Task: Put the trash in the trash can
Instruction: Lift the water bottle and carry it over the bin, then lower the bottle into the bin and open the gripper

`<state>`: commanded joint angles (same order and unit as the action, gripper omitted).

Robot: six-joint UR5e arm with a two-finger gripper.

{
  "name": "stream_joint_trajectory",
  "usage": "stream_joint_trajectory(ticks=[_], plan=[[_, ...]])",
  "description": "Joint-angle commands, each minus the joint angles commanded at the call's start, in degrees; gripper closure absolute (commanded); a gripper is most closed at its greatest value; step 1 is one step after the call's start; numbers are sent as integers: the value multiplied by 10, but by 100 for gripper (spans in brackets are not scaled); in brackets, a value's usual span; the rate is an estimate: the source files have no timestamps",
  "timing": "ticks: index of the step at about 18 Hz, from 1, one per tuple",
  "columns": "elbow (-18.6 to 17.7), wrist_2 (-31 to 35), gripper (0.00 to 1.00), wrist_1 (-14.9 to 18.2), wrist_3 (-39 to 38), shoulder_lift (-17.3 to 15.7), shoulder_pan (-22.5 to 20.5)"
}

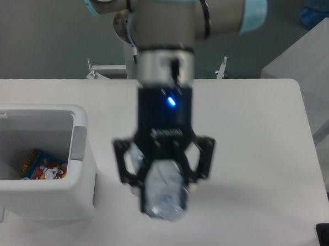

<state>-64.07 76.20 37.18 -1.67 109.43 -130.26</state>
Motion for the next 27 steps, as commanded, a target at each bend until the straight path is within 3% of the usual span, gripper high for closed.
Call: stream_joint_trajectory(ticks=[5, 10, 27], plan=[[-6, 1, 40, 0, 4, 3, 38], [-35, 2, 40, 0, 32, 9, 77], [-42, 1, 40, 0, 31, 39, 119]])
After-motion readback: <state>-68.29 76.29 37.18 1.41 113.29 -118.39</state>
